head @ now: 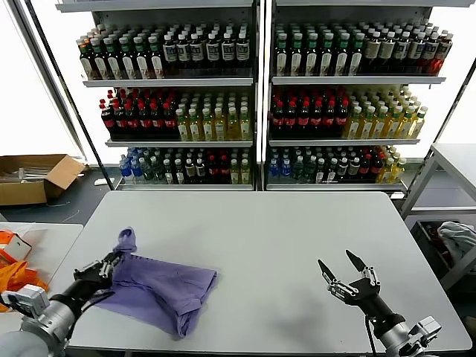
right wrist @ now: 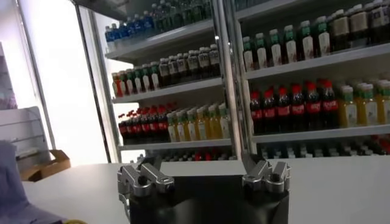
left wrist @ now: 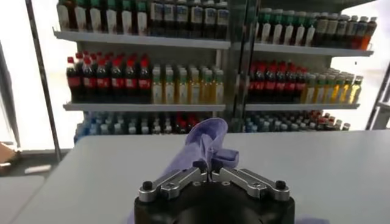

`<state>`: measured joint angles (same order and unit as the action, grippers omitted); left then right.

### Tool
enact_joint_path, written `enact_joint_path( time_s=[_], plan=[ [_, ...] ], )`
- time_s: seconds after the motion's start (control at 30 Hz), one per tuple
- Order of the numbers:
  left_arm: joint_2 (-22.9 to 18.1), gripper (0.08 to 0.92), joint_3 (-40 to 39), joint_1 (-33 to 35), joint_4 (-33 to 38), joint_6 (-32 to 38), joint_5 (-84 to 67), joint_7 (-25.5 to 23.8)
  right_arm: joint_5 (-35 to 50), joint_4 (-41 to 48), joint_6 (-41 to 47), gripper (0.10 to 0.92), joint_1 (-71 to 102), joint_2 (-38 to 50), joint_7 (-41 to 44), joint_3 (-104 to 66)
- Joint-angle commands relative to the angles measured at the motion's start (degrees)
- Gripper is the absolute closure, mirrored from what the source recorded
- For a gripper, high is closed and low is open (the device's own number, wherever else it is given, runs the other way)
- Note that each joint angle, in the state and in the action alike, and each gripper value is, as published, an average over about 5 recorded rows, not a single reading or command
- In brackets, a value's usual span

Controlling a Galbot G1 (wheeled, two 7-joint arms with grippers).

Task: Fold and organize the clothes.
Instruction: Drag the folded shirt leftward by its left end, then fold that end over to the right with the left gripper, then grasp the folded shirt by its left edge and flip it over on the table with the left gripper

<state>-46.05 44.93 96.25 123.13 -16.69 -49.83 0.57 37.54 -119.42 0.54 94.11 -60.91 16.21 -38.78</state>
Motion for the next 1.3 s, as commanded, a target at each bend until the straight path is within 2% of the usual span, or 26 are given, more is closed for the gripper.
enact_joint_path(
  time_s=[0.03, 0.17, 0.33, 0.57, 0.73, 1.0, 1.13, 1.3],
  plan=[
    [-5.98, 0.907, -14.26, -3.69, 0.51, -0.03, 1.25, 1.78, -0.11, -0.27, 0.07, 0.203, 0.24, -0.33, -0.03, 0.13],
    [-6.48, 0.907, -17.71, -4.25, -0.23, -0.07, 2.65, 1.43, -0.11, -0.27, 0.05, 0.203, 0.43, -0.52, 0.00, 0.04],
    [-6.70, 0.907, -20.63, -4.10, -1.67, 0.02, 5.81, -1.73, -0.35, -0.02, -0.05, 0.203, 0.38, -1.17, 0.05, 0.23],
    [-6.26, 0.888, -21.62, -2.57, 0.46, -1.63, 6.88, -3.54, -0.38, -0.19, 0.56, 0.203, -0.44, -1.26, -0.08, 0.43],
    [-6.47, 0.761, -19.34, -3.21, 2.16, -1.93, 7.38, -3.58, -0.36, -0.54, 0.96, 0.203, -0.69, -1.48, -0.10, 0.81],
    [-4.22, 0.536, -6.87, -2.03, 4.98, -1.52, 7.64, -3.74, -0.37, -0.68, 0.82, 0.203, -0.48, -2.51, 0.02, 1.33],
    [-2.50, 0.415, -0.97, -2.51, 0.03, -1.56, 8.39, -4.27, -0.39, -1.02, 0.74, 0.203, -0.69, -2.42, 0.02, 1.58],
    [-0.91, 0.276, -1.17, -4.17, -8.53, -3.13, 9.21, -3.88, -0.47, -1.58, 0.72, 0.203, -0.58, -2.47, 0.03, 1.75]
  ],
)
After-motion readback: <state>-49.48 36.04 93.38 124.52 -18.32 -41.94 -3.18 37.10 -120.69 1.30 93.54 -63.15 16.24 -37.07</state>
